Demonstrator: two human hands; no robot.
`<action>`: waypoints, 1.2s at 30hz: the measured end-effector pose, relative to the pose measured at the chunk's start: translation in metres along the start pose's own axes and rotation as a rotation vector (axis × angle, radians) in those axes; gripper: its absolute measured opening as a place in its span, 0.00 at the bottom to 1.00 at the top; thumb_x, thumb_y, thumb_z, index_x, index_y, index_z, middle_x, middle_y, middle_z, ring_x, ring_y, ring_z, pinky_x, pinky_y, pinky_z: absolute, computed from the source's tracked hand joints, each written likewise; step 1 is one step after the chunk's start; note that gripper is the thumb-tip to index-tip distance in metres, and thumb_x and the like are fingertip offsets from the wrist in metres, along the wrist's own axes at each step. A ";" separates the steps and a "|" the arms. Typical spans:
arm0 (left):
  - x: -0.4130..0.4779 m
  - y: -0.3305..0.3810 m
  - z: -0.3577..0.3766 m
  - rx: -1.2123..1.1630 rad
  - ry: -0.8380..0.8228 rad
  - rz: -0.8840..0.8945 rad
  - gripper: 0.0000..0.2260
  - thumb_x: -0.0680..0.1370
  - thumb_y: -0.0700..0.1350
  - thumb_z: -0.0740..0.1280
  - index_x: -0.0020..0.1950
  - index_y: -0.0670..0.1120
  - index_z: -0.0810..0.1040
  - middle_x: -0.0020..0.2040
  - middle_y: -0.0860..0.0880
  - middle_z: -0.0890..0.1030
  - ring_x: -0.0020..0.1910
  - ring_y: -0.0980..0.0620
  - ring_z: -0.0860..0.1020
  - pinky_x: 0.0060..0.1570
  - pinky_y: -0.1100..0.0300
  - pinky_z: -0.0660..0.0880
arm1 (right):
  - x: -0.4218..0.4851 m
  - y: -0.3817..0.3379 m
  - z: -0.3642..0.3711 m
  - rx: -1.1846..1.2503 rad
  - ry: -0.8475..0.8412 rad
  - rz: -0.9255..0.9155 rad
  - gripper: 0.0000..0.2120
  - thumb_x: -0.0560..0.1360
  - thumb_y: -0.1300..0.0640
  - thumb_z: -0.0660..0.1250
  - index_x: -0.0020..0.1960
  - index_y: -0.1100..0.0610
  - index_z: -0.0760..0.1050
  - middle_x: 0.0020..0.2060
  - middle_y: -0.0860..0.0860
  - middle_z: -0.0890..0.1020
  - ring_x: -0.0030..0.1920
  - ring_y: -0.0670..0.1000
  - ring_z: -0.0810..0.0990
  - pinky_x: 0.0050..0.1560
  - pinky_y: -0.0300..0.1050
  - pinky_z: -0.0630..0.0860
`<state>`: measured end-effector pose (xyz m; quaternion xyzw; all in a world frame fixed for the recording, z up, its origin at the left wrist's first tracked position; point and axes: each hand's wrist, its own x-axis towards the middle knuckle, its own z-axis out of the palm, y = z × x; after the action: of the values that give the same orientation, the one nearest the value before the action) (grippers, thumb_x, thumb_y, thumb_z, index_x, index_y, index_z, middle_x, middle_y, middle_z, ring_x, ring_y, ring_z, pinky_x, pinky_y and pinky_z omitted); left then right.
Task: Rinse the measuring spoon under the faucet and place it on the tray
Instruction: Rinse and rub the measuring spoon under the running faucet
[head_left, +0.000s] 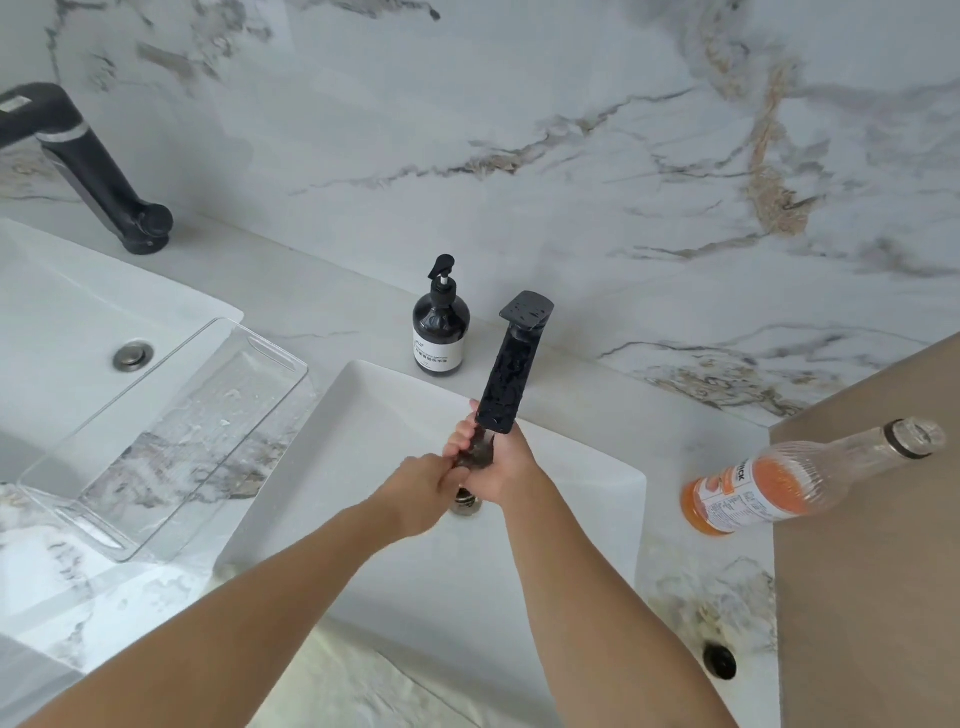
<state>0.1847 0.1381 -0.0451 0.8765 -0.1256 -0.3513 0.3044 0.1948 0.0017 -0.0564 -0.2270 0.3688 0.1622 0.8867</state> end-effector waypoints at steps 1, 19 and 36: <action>0.001 -0.001 0.000 0.280 0.102 0.040 0.14 0.84 0.49 0.55 0.55 0.43 0.76 0.44 0.39 0.81 0.41 0.40 0.79 0.38 0.54 0.70 | 0.000 0.003 0.001 0.044 0.019 -0.039 0.13 0.73 0.60 0.61 0.29 0.58 0.70 0.24 0.53 0.72 0.25 0.52 0.69 0.32 0.43 0.69; -0.007 0.010 0.012 -0.100 0.158 -0.105 0.16 0.82 0.51 0.59 0.46 0.41 0.80 0.38 0.44 0.82 0.33 0.45 0.79 0.33 0.56 0.75 | -0.015 0.002 -0.007 -0.197 0.120 -0.138 0.02 0.75 0.65 0.64 0.43 0.61 0.74 0.30 0.55 0.71 0.28 0.54 0.67 0.32 0.47 0.69; -0.018 -0.010 0.013 -0.760 -0.062 -0.159 0.15 0.82 0.48 0.63 0.40 0.42 0.80 0.31 0.49 0.73 0.23 0.53 0.64 0.23 0.63 0.64 | -0.034 -0.019 -0.037 -0.196 -0.152 -0.216 0.13 0.83 0.56 0.60 0.57 0.64 0.78 0.51 0.59 0.85 0.53 0.57 0.83 0.56 0.51 0.78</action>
<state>0.1626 0.1478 -0.0490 0.6972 0.0727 -0.4217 0.5752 0.1591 -0.0376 -0.0490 -0.3376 0.2566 0.1179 0.8979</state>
